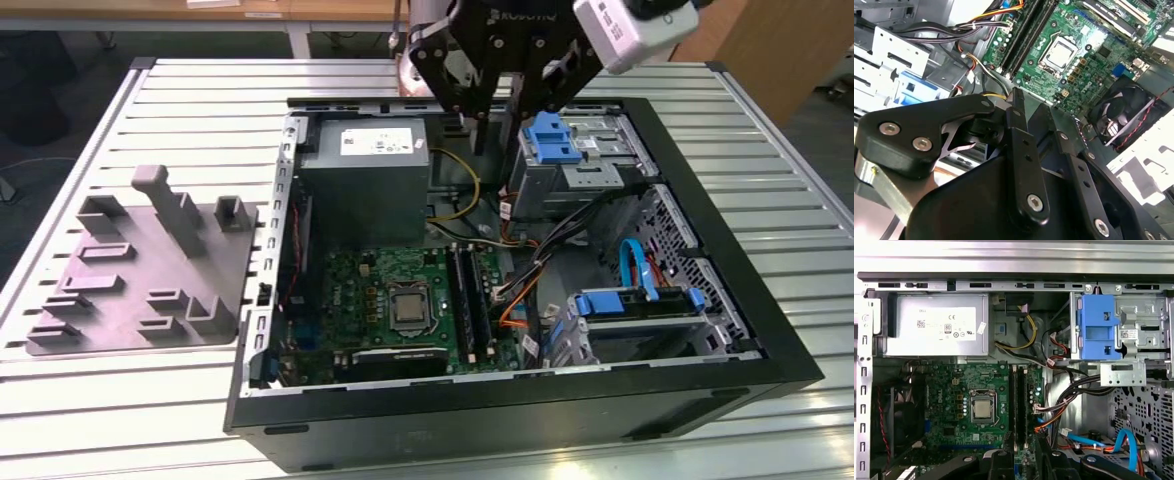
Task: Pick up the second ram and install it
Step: 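Insert the second ram into the second slot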
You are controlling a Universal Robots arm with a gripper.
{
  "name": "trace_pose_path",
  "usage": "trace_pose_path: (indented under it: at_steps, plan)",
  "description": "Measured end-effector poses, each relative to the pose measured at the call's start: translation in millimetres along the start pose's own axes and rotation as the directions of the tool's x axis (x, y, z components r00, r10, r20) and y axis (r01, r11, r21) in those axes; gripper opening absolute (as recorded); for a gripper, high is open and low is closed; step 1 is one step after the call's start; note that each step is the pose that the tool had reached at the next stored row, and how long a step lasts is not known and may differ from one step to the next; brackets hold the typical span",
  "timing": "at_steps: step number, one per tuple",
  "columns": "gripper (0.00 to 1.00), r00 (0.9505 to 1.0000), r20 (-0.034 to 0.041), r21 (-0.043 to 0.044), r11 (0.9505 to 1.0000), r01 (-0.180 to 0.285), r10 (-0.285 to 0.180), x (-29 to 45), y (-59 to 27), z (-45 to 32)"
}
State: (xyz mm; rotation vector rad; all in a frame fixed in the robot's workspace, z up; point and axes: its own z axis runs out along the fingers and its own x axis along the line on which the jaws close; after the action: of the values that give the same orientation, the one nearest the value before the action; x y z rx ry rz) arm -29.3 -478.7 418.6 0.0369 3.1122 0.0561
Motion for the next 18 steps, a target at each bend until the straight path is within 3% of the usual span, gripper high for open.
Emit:
trace_pose_path:
  at_steps: [18]
  plan:
    - [0.31, 1.0, -0.0016, 0.0, 1.0, 0.0, 0.0, 0.7, -1.0, 26.4]
